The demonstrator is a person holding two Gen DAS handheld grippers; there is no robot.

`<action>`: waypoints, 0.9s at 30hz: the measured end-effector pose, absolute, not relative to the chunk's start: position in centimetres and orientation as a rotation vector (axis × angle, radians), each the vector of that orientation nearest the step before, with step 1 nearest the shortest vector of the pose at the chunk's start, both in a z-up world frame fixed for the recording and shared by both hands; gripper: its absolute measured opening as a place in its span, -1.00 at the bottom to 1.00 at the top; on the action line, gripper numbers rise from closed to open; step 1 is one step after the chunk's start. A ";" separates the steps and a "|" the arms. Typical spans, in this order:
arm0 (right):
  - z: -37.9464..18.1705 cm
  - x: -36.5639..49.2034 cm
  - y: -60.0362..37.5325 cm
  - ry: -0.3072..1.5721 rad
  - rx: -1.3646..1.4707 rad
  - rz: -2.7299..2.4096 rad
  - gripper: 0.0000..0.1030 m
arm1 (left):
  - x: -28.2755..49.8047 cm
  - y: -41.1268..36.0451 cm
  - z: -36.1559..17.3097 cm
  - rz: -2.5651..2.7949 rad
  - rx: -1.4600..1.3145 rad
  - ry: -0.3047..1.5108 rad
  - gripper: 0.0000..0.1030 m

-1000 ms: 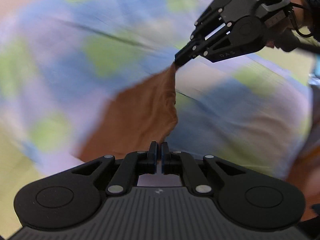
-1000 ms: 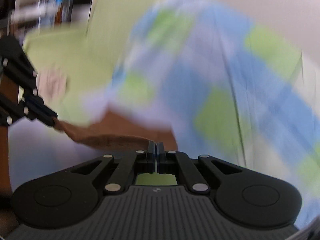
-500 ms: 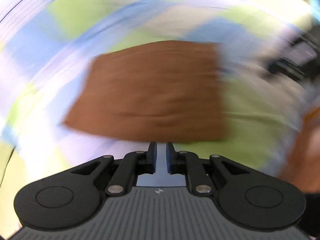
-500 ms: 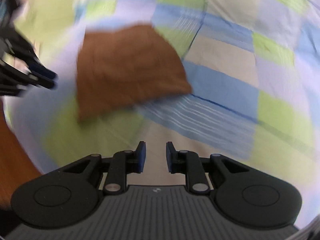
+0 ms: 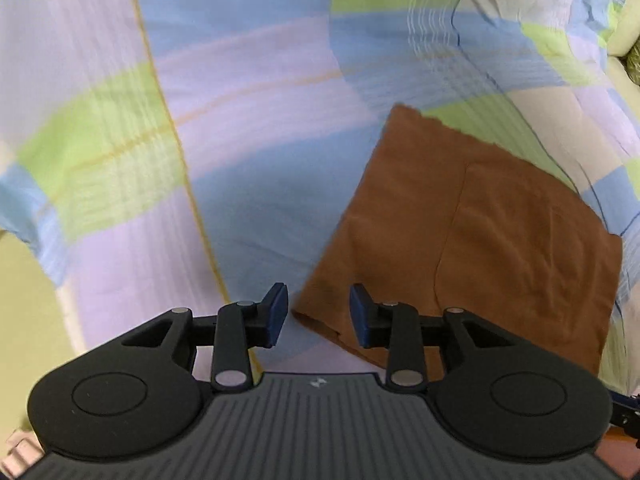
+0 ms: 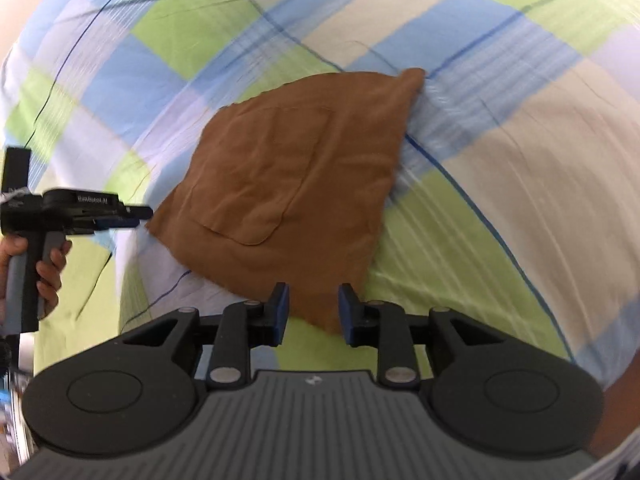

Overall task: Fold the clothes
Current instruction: 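Lift the brown cloth with both tools and lay it onto the checked sheet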

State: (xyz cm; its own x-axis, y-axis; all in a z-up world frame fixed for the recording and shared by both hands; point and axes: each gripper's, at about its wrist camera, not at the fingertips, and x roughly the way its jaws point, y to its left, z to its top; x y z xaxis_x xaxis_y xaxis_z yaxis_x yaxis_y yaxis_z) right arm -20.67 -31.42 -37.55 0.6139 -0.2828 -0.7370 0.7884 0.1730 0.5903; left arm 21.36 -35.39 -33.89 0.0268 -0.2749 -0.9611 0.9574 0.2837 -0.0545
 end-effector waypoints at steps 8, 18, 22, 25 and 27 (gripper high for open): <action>-38.8 -23.1 -31.0 0.396 1.349 -0.908 -0.36 | 22.1 -34.2 -35.4 -1.182 0.772 1.208 -0.30; -42.9 -23.4 -30.6 0.287 1.587 -0.910 -0.95 | 22.2 -34.3 -35.4 -1.190 0.741 1.281 -0.97; -39.5 -24.7 -33.1 0.288 1.566 -0.870 -0.95 | 21.6 -33.8 -34.4 -1.160 0.677 1.313 -0.98; -35.4 -26.1 -37.0 0.295 1.520 -0.818 -0.96 | 20.5 -32.8 -33.1 -1.112 0.618 1.336 -0.98; -32.7 -26.7 -39.8 0.301 1.474 -0.794 -0.98 | 19.6 -32.5 -32.2 -1.081 0.570 1.352 -0.98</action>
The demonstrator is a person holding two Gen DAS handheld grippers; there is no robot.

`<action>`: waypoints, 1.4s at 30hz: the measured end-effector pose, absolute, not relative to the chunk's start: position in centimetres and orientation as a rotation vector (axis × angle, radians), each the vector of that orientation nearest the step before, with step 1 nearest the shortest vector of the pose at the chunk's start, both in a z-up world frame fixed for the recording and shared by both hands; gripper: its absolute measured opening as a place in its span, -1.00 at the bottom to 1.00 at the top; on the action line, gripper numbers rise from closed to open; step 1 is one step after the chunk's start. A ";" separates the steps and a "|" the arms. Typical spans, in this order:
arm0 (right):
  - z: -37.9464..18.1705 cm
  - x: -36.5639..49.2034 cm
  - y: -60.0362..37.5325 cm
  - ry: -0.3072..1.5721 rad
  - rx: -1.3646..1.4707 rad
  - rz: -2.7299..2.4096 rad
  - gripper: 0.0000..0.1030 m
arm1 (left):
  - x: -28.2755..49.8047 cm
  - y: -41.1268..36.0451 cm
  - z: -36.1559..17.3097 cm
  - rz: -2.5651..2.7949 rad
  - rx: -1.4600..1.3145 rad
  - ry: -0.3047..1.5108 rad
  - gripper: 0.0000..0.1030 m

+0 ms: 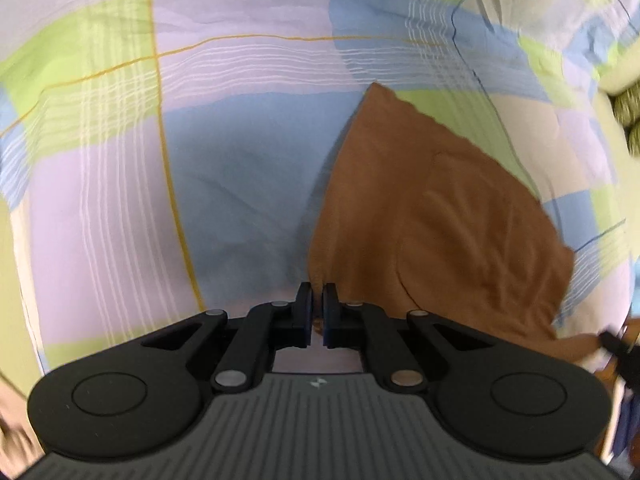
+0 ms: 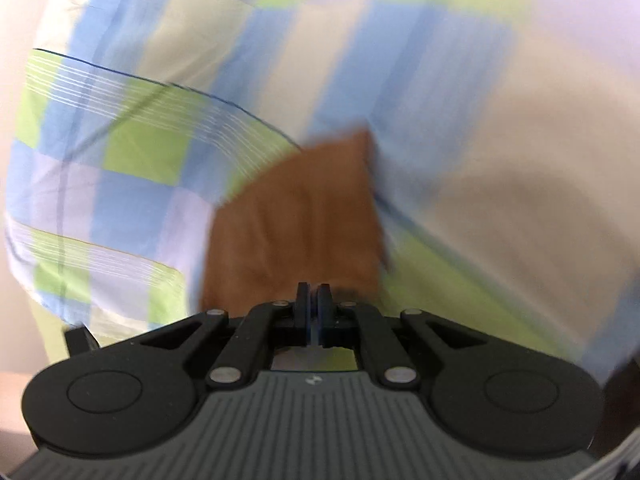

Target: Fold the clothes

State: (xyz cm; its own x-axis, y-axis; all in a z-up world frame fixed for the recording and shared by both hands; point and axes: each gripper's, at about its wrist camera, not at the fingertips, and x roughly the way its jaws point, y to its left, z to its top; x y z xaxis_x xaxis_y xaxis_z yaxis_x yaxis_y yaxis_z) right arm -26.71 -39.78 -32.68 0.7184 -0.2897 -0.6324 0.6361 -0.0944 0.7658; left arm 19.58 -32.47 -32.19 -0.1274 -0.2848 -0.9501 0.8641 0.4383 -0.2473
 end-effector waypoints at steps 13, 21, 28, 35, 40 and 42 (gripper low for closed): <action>-33.3 -27.1 -42.3 0.469 1.691 -0.605 0.00 | 16.6 -33.8 -30.5 -0.872 0.622 1.266 -0.96; -38.3 -25.5 -34.7 0.468 1.640 -0.683 -0.31 | 17.9 -33.7 -34.0 -0.928 0.779 1.222 -0.82; -37.8 -23.6 -32.7 0.408 1.542 -0.752 -0.95 | 18.8 -33.1 -34.8 -1.041 0.757 1.258 -0.99; -32.3 -25.7 -35.5 0.269 1.500 -0.734 -0.95 | 17.8 -33.2 -30.5 -1.072 0.642 1.252 -1.00; -25.3 -25.6 -45.0 0.198 1.380 -0.682 -0.95 | 16.9 -36.1 -25.0 -1.067 0.549 1.190 -1.00; -23.4 -24.9 -48.4 0.210 1.347 -0.670 -0.95 | 16.6 -38.0 -22.6 -1.051 0.529 1.158 -1.00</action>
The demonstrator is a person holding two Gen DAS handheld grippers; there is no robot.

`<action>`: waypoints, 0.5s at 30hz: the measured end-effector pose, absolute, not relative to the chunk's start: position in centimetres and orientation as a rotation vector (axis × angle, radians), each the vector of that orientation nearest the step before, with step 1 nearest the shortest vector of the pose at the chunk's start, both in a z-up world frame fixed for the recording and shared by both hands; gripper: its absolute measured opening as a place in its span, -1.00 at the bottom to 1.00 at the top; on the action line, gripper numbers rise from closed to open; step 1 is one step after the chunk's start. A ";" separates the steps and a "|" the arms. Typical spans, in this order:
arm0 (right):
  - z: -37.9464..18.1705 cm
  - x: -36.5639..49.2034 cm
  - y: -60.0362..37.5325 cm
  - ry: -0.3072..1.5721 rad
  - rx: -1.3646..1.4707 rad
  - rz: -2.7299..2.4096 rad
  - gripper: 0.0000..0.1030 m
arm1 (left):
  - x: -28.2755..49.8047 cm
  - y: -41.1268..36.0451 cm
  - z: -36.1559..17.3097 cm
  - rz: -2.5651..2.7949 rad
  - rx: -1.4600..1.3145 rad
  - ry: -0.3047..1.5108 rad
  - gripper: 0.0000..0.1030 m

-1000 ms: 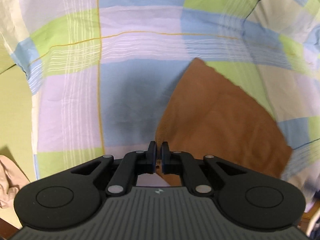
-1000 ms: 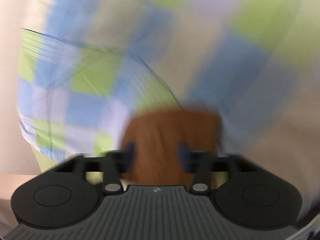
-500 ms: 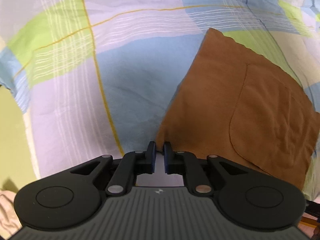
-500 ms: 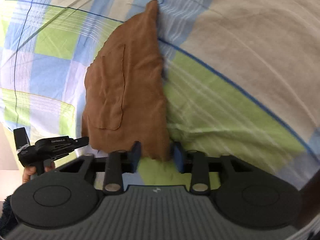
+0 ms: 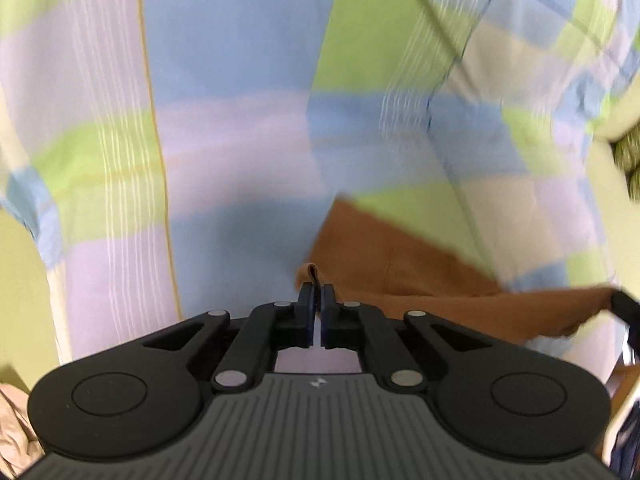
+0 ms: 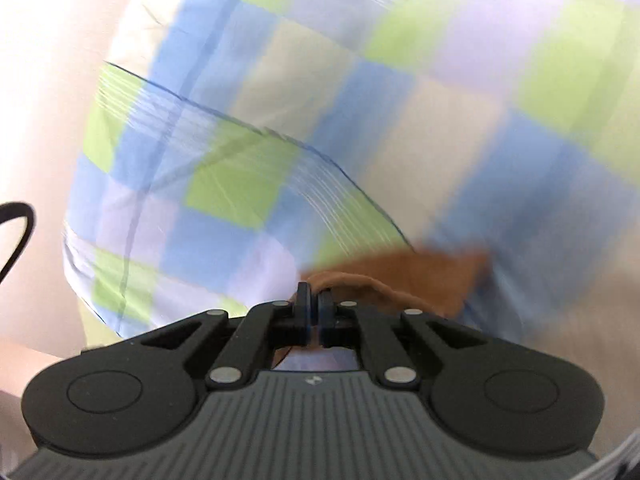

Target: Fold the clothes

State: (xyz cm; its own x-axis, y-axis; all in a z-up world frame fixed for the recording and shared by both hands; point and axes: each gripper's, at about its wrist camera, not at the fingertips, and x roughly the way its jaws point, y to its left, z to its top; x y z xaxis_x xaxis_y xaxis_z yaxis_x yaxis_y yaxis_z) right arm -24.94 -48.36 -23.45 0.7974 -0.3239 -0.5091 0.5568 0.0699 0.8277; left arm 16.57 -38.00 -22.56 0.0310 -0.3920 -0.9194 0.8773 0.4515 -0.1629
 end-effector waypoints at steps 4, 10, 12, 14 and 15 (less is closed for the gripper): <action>-18.7 -23.7 -56.0 0.250 1.337 -0.642 -0.95 | 15.9 -41.1 -17.7 -1.021 0.473 1.105 -1.00; -12.6 -24.9 -62.4 0.290 1.234 -0.611 -0.95 | 11.2 -41.4 -13.5 -0.994 0.405 1.024 -1.00; -13.7 -26.8 -62.4 0.346 1.237 -0.624 -0.95 | 8.7 -40.4 -15.0 -0.993 0.429 1.036 -1.00; -16.2 -29.4 -61.9 0.438 1.243 -0.667 -0.95 | 6.6 -39.5 -16.8 -1.003 0.450 1.072 -1.00; -17.5 -30.5 -61.7 0.474 1.255 -0.691 -0.95 | 4.6 -38.7 -19.1 -1.013 0.469 1.121 -1.00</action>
State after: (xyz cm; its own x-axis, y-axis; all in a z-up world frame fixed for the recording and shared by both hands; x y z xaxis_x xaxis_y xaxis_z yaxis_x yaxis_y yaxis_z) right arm -30.48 -61.65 -17.48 0.7109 -0.2121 -0.6705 0.7019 0.1548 0.6953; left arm 4.56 -38.69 -19.08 0.0776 -0.4278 -0.9006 0.8528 0.4964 -0.1623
